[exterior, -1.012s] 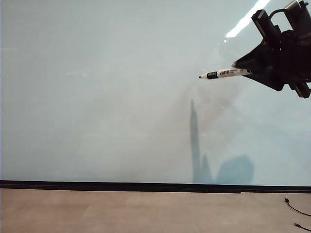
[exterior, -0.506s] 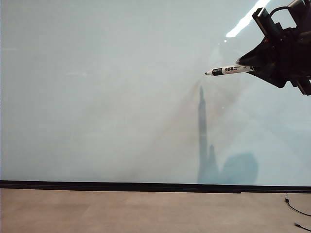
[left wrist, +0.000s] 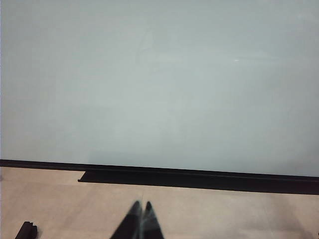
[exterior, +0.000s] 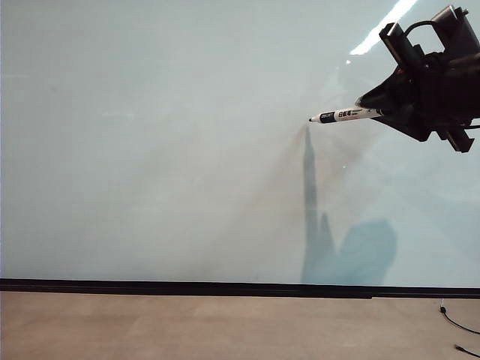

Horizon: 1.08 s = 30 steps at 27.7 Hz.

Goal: Pick up the pen on the shelf to the right of the whiteboard and draw a cross mark.

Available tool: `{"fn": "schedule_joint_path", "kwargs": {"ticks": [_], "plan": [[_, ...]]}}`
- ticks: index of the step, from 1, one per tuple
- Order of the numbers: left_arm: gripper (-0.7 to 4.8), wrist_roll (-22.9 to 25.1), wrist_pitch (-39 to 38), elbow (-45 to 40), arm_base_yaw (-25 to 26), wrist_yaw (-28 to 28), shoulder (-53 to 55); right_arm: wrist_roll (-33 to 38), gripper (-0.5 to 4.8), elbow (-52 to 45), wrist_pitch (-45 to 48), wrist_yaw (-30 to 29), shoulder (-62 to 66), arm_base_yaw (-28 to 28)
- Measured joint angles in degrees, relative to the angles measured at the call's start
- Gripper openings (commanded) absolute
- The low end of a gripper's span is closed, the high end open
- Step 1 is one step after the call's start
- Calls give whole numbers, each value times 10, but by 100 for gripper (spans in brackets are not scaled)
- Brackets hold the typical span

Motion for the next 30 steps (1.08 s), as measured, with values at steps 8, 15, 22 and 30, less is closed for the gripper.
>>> {"fn": "schedule_joint_path", "kwargs": {"ticks": [8,15,22,30], "plan": [[-4,0,0,0,0,0,0,0,-5,0,0,14,1,0],[-4,0,0,0,0,0,0,0,-5,0,-6,30,1,0],[-4,0,0,0,0,0,0,0,-5,-1,-14,39,1,0],[-4,0,0,0,0,0,0,-3,-5,-5,-20,48,1,0]]}}
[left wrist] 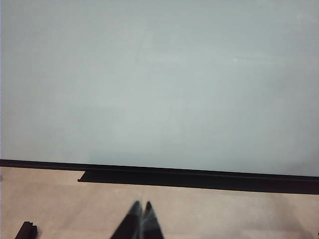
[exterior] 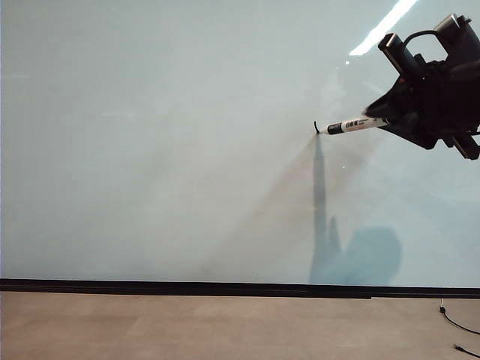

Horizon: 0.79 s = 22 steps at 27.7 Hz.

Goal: Pick up the pen on the shelf to the right of the whiteboard and draw a cross mark.

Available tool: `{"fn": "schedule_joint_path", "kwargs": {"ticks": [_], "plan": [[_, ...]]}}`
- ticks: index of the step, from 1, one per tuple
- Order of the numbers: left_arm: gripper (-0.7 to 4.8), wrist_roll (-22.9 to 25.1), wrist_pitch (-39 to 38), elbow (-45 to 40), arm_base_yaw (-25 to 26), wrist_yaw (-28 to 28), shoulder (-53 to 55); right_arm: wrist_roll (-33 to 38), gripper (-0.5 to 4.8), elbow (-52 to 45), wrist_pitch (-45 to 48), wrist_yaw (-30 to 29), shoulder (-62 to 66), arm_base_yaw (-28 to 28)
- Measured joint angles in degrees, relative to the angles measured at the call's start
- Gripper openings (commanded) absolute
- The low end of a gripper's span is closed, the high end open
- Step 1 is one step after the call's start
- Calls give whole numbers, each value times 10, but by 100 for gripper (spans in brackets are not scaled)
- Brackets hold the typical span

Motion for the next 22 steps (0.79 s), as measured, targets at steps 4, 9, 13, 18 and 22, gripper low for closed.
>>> {"fn": "schedule_joint_path", "kwargs": {"ticks": [4,9,13,18,22], "plan": [[-5,0,0,0,0,0,0,0,-5,-6,-4,7,0,0],[-4,0,0,0,0,0,0,0,-5,-23,-5,28,0,0],[-4,0,0,0,0,0,0,0,-5,-39,-4,45,0,0],[-4,0,0,0,0,0,0,0,-5,-41,-3,51,0,0],[-5,0,0,0,0,0,0,-3,-5,-41,23,32,1,0]]}}
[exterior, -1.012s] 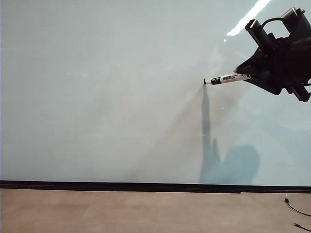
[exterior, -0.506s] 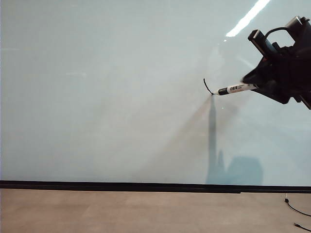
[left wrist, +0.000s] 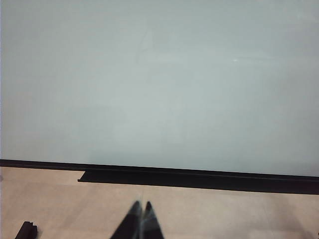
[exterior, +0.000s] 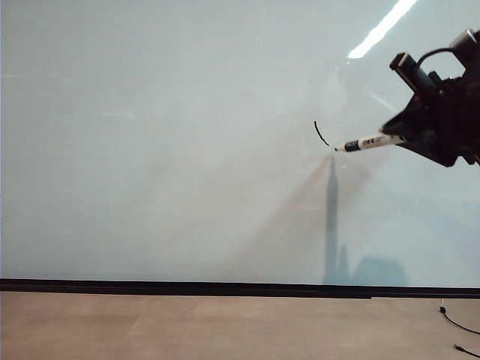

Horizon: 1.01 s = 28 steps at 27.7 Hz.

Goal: Pick up the pen on the shelf to the right of the whiteboard and draw a cross mark.

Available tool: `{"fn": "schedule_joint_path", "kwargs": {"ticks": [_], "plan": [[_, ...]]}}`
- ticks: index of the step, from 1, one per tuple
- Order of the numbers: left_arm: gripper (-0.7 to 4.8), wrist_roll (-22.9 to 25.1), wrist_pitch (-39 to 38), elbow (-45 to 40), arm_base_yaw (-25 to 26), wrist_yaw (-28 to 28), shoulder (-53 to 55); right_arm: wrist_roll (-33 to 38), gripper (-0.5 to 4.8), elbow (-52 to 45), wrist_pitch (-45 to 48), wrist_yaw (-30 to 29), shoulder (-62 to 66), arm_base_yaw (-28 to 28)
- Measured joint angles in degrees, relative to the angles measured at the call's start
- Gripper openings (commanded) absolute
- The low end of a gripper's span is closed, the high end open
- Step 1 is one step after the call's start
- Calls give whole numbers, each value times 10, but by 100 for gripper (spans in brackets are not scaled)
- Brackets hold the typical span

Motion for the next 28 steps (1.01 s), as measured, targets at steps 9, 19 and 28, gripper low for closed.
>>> {"fn": "schedule_joint_path", "kwargs": {"ticks": [9,19,28], "plan": [[-4,0,0,0,0,0,0,-2,-5,3,1,-2,0,0],[-5,0,0,0,0,0,0,-12,-5,37,-28,-11,0,0],[-4,0,0,0,0,0,0,-25,-5,37,-43,15,0,1]]}}
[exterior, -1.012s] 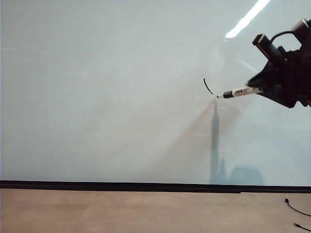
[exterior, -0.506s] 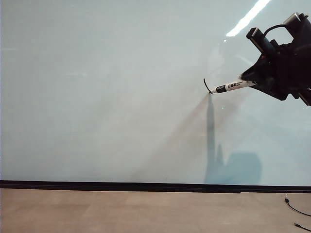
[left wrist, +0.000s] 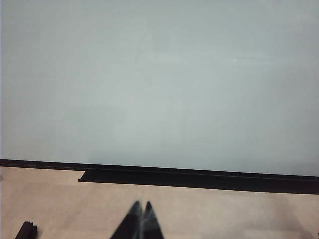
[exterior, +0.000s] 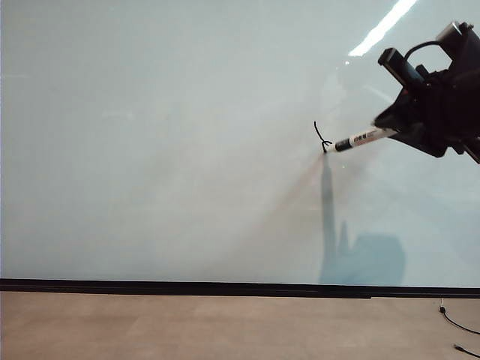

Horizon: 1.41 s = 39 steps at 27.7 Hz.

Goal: Pick up the pen on the shelf to the right of the whiteboard and draw a cross mark.

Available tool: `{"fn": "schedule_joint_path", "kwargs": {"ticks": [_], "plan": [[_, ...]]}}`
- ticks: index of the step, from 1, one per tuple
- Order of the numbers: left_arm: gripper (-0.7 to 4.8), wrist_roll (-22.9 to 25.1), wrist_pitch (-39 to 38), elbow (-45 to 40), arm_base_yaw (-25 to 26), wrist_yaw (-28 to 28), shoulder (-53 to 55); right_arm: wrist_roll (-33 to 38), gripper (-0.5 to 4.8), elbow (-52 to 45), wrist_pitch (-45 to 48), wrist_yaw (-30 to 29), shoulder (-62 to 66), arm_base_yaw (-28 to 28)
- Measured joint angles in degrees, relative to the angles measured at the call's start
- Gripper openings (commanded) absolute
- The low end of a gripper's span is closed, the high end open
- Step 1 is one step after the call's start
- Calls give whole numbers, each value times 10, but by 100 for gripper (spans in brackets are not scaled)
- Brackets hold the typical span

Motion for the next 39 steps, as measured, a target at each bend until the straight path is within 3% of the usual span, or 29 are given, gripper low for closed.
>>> {"fn": "schedule_joint_path", "kwargs": {"ticks": [13,22,29,33,39], "plan": [[-4,0,0,0,0,0,0,-17,-5,-3,-17,60,0,0],[-4,0,0,0,0,0,0,-18,-5,-6,-18,34,-4,-1],[-4,0,0,0,0,0,0,-37,-5,-38,-17,28,-51,29],[-5,0,0,0,0,0,0,-83,-5,-36,-18,15,-56,37],[-4,0,0,0,0,0,0,-240,-5,20,-114,-19,-56,43]]}}
